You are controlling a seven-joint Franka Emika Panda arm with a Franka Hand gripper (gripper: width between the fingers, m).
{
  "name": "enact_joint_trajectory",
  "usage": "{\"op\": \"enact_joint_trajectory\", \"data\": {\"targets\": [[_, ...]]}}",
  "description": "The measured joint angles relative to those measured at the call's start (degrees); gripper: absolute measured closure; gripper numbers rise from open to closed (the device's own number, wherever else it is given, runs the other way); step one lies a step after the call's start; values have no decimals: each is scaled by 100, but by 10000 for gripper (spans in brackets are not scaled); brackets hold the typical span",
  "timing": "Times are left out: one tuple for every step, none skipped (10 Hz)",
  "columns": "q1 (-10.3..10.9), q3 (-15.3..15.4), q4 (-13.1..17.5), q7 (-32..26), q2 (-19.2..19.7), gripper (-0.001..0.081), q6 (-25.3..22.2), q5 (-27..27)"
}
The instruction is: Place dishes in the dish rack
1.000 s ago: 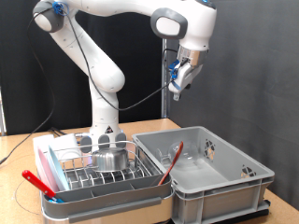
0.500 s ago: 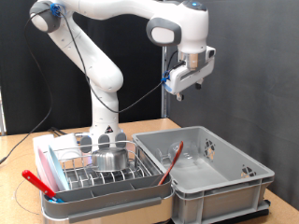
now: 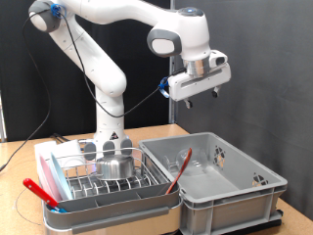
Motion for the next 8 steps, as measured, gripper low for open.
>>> {"op": "enact_joint_trajectory", "data": {"targets": [[-28, 22, -72, 252, -15, -5, 340, -19], [-122, 123, -314, 929, -43, -5, 924, 9], [-180, 212, -506, 1556, -77, -5, 1287, 78], [-220, 249, -629, 2180, -133, -5, 1598, 198], [-277, 253, -708, 2744, -197, -5, 1813, 304], [-386, 298, -761, 3249, -271, -5, 1954, 374], [-367, 295, -759, 3075, -264, -5, 1899, 344], [-371, 313, -818, 3397, -272, -5, 2068, 470]]}}
